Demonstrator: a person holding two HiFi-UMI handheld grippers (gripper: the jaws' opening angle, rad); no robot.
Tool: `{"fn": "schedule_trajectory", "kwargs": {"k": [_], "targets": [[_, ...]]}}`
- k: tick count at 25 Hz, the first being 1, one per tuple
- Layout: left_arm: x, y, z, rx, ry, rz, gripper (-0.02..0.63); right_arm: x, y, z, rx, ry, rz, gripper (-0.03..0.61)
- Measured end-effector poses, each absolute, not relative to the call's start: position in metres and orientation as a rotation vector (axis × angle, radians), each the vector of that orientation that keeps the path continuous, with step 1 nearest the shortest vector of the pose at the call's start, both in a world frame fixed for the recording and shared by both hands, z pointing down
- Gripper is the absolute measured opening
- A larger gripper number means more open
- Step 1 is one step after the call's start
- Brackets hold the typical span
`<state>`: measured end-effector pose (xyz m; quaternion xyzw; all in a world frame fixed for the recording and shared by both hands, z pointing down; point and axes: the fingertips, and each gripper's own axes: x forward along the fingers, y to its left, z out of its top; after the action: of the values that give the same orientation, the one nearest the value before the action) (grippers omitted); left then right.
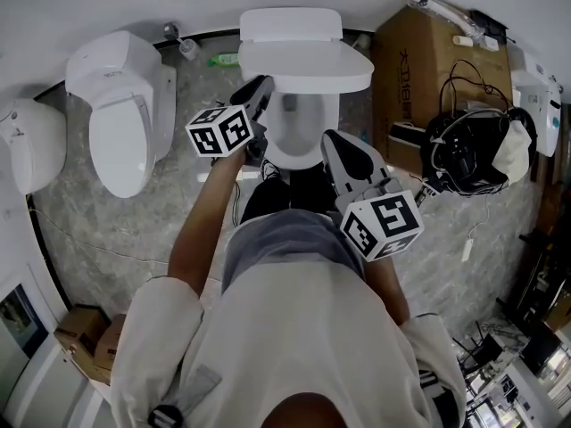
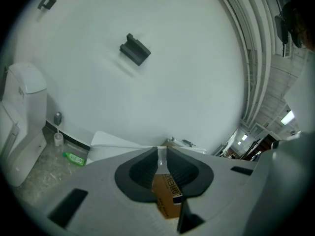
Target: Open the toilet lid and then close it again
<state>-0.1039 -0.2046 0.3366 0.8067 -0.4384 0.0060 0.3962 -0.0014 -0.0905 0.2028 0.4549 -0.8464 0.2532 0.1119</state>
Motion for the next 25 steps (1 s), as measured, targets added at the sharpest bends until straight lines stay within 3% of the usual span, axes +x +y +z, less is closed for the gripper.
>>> {"fn": "schedule_trajectory", "kwargs": {"k": [25], "targets": [[-0.108,-0.286,0.298,2.072,-1.283,-0.037,0.055,0.032,-0.107,0.200,1.318,-2.486,0.753,0.011]]}}
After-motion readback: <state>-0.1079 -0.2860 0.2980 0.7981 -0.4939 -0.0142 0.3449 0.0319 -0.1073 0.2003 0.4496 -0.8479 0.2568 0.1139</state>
